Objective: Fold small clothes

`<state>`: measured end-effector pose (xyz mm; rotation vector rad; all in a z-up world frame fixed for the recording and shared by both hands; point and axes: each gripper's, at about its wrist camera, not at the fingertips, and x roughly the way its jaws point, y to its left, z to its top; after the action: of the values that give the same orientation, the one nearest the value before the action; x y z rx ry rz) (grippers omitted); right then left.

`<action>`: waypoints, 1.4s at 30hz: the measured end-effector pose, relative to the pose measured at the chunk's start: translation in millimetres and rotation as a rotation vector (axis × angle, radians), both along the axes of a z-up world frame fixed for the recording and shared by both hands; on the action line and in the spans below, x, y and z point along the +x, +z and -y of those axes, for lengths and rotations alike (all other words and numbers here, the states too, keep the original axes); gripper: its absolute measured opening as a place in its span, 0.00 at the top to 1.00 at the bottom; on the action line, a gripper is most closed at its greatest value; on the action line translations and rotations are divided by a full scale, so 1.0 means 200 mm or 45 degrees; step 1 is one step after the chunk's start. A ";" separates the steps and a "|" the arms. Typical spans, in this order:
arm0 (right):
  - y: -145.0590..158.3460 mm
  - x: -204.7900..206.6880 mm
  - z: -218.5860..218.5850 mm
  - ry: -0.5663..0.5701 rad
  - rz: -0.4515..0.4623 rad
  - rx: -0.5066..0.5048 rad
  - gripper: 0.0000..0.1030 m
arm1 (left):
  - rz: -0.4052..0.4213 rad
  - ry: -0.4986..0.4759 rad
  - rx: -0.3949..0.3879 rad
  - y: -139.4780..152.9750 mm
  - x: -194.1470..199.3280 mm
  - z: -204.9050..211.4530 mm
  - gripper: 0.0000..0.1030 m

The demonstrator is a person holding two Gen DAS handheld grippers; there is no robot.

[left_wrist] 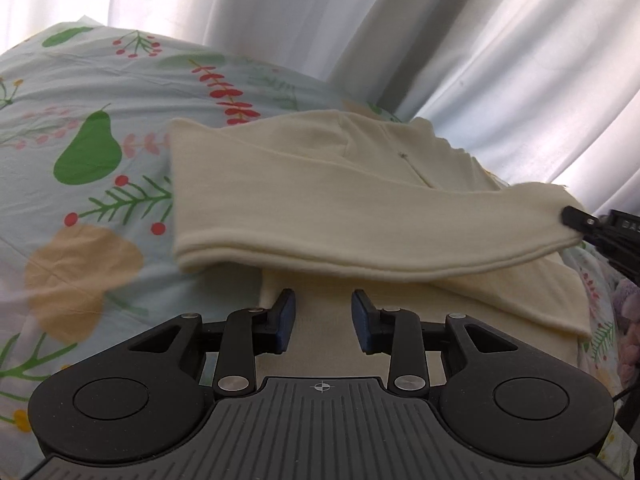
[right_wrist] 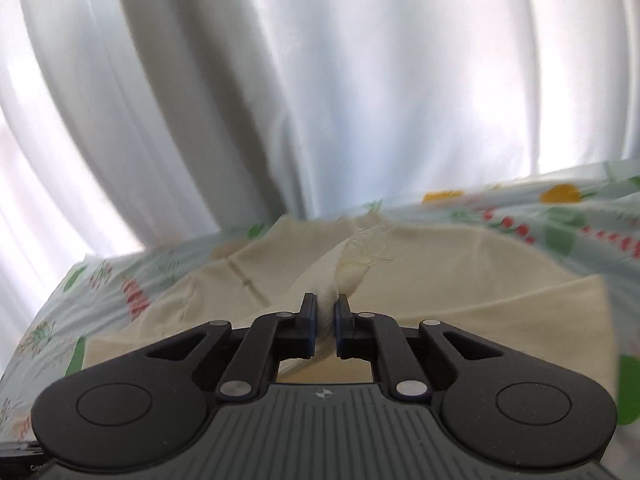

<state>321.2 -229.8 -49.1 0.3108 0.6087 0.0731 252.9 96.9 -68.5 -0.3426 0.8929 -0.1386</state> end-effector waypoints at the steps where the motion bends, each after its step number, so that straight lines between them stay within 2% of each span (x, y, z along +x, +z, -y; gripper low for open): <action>1: 0.02 -0.03 0.05 -0.071 0.026 -0.015 0.92 | 0.001 0.018 -0.002 0.00 0.01 -0.01 0.66; 3: 0.02 -0.09 0.17 -0.201 0.026 -0.070 0.92 | -0.001 0.043 -0.018 0.00 0.04 -0.03 0.66; 6: -0.07 -0.10 0.31 -0.260 -0.099 -0.121 0.92 | 0.000 0.053 -0.018 0.00 0.07 -0.02 0.66; 8: -0.15 -0.11 0.39 -0.248 -0.197 -0.083 0.90 | 0.005 0.049 -0.001 0.00 0.09 0.00 0.66; 9: -0.17 -0.13 0.42 -0.243 -0.215 -0.047 0.85 | 0.002 0.048 0.003 0.00 0.09 0.00 0.66; 11: -0.22 -0.15 0.45 -0.254 -0.234 0.013 0.82 | -0.005 0.045 -0.001 -0.01 0.09 0.01 0.66; 16: -0.28 -0.12 0.50 -0.278 -0.249 0.141 0.81 | -0.004 0.032 0.029 -0.01 0.10 0.03 0.65; 17: -0.29 -0.11 0.50 -0.276 -0.256 0.147 0.84 | -0.005 0.032 0.033 -0.01 0.10 0.03 0.65; 18: -0.28 -0.12 0.49 -0.270 -0.252 0.137 0.91 | -0.005 0.032 0.038 -0.02 0.10 0.04 0.65; 19: -0.27 -0.12 0.48 -0.260 -0.233 0.126 0.92 | -0.006 0.031 0.045 -0.02 0.10 0.04 0.65; 22: -0.21 -0.19 0.50 -0.307 -0.083 0.168 0.92 | -0.005 0.030 0.070 -0.02 0.10 0.05 0.65; 23: -0.20 -0.20 0.51 -0.344 -0.081 0.155 0.92 | -0.005 0.030 0.077 -0.02 0.10 0.05 0.65; 25: -0.22 -0.21 0.54 -0.439 -0.126 0.084 0.87 | -0.010 0.032 0.085 -0.01 0.10 0.06 0.65; 26: -0.23 -0.21 0.55 -0.466 -0.162 0.086 0.81 | -0.018 0.033 0.087 -0.01 0.10 0.06 0.65; 28: -0.23 -0.27 0.61 -0.462 -0.188 0.229 0.78 | -0.036 0.026 0.082 0.00 0.08 0.07 0.64; 30: -0.21 -0.35 0.62 -0.407 -0.178 0.390 0.57 | -0.048 0.005 0.075 0.02 0.05 0.10 0.64; 33: -0.25 -0.40 0.58 -0.305 -0.225 0.586 0.50 | -0.018 -0.079 0.017 0.05 0.00 0.17 0.63; 37: -0.38 -0.35 0.54 -0.350 -0.343 0.717 0.53 | -0.018 -0.171 -0.040 0.04 0.01 0.28 0.61; 39: -0.41 -0.32 0.55 -0.395 -0.343 0.756 0.72 | -0.046 -0.192 -0.005 0.01 0.02 0.32 0.62; 40: -0.42 -0.31 0.54 -0.406 -0.344 0.751 0.77 | -0.062 -0.200 0.007 -0.01 0.02 0.33 0.63; 41: -0.42 -0.29 0.54 -0.411 -0.347 0.735 0.86 | -0.057 -0.202 0.011 -0.02 0.01 0.33 0.63; 42: -0.42 -0.27 0.54 -0.417 -0.354 0.712 0.92 | -0.045 -0.207 0.015 -0.03 0.00 0.33 0.63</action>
<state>267.6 -337.1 -133.1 0.9708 0.8002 -0.1208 253.4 30.8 -73.9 -0.2617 0.9562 -0.2777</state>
